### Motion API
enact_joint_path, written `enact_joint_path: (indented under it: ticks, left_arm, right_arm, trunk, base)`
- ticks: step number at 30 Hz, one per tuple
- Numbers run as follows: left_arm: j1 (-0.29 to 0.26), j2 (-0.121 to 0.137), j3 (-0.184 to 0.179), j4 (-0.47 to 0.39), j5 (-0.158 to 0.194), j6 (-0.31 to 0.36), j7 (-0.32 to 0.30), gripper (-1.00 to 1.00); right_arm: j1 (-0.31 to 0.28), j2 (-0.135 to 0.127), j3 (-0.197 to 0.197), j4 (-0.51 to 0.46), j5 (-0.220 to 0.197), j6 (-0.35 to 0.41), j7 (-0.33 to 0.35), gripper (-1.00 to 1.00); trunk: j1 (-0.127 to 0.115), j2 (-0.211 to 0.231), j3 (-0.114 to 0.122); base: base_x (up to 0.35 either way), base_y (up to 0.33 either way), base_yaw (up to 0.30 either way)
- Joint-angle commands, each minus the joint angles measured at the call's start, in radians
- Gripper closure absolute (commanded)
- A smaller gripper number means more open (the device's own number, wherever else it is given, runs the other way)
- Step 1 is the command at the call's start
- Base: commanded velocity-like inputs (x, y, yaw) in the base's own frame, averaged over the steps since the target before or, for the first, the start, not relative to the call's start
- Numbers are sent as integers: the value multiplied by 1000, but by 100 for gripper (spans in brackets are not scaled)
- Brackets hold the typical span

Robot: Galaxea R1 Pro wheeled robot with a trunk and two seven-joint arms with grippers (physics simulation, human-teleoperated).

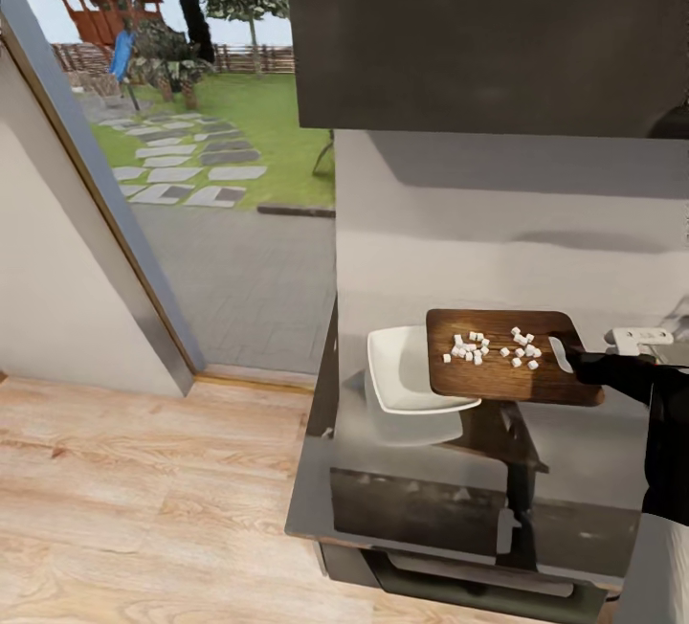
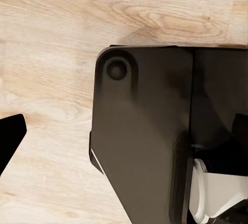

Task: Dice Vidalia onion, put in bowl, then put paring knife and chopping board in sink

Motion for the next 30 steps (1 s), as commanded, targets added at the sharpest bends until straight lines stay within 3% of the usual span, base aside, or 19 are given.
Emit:
enact_joint_path:
  ticks: [1, 18, 30]
  left_arm:
    - [0, 2, -8, -2, 9, -2, 8, -100]
    - [0, 2, -8, -2, 9, -3, 8, -100]
    - [0, 2, -8, -2, 9, -2, 8, -100]
  right_arm:
    - [-1, 0, -1, -1, 10, 2, 10, 100]
    - [-1, -1, -2, -1, 10, 3, 10, 100]
    - [-1, 0, 1, -1, 10, 2, 10, 100]
  trunk:
    - [1, -2, 0]
    - [1, -2, 26]
    - [1, -2, 27]
  base:
    - [0, 0, 0]
    - [0, 0, 0]
    - [0, 0, 0]
